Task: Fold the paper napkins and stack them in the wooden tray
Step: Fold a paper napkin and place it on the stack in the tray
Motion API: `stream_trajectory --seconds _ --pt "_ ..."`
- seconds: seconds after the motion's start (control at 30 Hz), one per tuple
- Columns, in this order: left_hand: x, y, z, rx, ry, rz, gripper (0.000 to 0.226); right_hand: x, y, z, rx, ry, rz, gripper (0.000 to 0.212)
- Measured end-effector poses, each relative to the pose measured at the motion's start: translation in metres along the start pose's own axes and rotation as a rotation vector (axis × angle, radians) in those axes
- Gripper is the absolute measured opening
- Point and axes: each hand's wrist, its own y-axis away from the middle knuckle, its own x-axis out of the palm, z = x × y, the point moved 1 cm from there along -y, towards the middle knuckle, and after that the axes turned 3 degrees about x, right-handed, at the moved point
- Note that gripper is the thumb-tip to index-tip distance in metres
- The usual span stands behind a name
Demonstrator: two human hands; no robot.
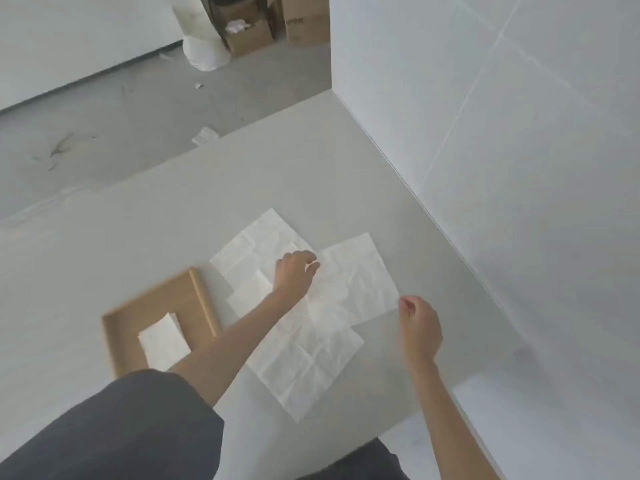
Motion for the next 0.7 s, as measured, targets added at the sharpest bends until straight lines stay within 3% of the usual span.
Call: stream_trajectory --seconds 0.2,0.33,0.5,0.57,0.67,0.7 --pt "0.037 -0.052 -0.02 0.034 -0.18 0.064 0.039 0.036 -0.023 0.011 0.158 0.137 0.044 0.03" --pt "0.054 -0.071 -0.025 0.076 -0.384 0.127 0.044 0.049 -0.031 0.011 0.221 0.12 -0.003 0.016" --pt "0.054 -0.085 -0.031 0.059 -0.397 0.212 0.029 0.042 -0.037 0.024 0.068 0.0 -0.022 0.011" --pt "0.038 -0.082 -0.037 0.081 -0.186 0.249 0.019 0.023 -0.045 0.032 0.029 -0.215 0.09 0.013" --pt "-0.011 -0.062 -0.045 0.031 0.453 0.252 0.014 -0.023 -0.073 0.054 0.05 -0.67 0.277 0.02" --pt "-0.03 -0.052 -0.047 -0.001 0.635 0.245 0.015 -0.034 -0.085 0.064 0.067 -0.798 0.346 0.032"
